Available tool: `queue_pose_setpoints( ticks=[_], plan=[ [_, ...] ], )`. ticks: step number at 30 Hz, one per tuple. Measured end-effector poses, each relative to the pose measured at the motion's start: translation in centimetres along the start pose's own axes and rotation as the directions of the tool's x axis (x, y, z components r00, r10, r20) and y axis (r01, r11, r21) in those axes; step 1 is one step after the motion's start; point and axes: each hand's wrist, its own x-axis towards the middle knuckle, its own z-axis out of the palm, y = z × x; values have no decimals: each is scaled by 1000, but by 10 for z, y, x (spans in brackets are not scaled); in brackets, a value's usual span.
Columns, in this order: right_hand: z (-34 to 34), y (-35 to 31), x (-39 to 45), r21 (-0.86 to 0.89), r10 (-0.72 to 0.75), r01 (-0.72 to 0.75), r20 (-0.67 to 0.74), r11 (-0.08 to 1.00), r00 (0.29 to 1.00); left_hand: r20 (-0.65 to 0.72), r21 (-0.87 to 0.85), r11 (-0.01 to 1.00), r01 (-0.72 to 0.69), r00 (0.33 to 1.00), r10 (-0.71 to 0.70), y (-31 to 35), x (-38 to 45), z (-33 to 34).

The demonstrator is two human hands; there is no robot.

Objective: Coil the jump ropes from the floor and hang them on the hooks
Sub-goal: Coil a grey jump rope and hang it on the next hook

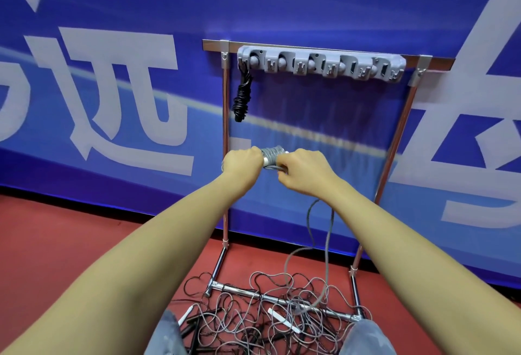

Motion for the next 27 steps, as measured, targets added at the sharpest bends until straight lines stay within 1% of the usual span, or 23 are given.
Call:
queue_pose_setpoints(
  ticks=[2,4,5,6,8,9,10,11,13,14,15,18,21,23,24,25,26,27],
  plan=[
    [-5,-1,2,-87,-32,29,-31,996,999,26,111,989,-100,995,98,-6,1,3],
    [-7,1,3,-87,2,-9,-83,996,997,47,225,948,-226,974,221,-13,-1,7],
    [-6,2,5,-36,46,-50,-107,998,993,58,271,919,-287,958,282,-14,-2,8],
    [-5,4,6,52,108,-102,-117,993,987,72,303,891,-340,940,334,-15,-4,9],
    [-2,5,9,249,239,-210,-95,946,966,80,307,854,-421,905,418,-14,-7,7],
    [0,5,11,317,290,-252,-79,914,954,63,311,832,-459,883,464,-14,-7,6],
    [1,6,12,354,327,-284,-65,891,943,10,314,805,-503,849,528,-15,-6,6],
    [2,7,13,369,354,-310,-56,876,934,-73,336,762,-554,791,608,-16,-6,6],
    [-1,10,13,358,402,-363,-40,861,915,-231,307,730,-611,696,680,-22,-7,8],
    [-2,11,12,346,419,-384,-32,856,907,-309,262,731,-630,663,682,-25,-6,10],
    [-3,13,12,339,428,-395,-27,854,903,-358,225,730,-645,642,678,-27,-5,12],
    [0,15,11,345,422,-387,-30,855,906,-479,192,728,-658,585,655,-26,-9,2],
    [3,15,11,384,442,-397,-34,834,896,-592,79,748,-658,573,567,-23,-13,-13],
    [2,15,8,386,462,-425,-3,819,887,-657,-13,763,-646,581,481,-16,-13,-19],
    [2,14,7,392,458,-424,5,817,889,-688,-102,781,-616,611,392,-13,-13,-19],
    [3,13,7,411,454,-413,-2,813,891,-689,-219,792,-569,666,288,-9,-14,-21],
    [4,12,6,426,452,-401,-22,811,892,-648,-353,793,-496,741,175,-6,-14,-25],
    [5,9,4,420,449,-391,-43,819,893,-555,-485,779,-398,828,77,-2,-15,-28]
  ],
)
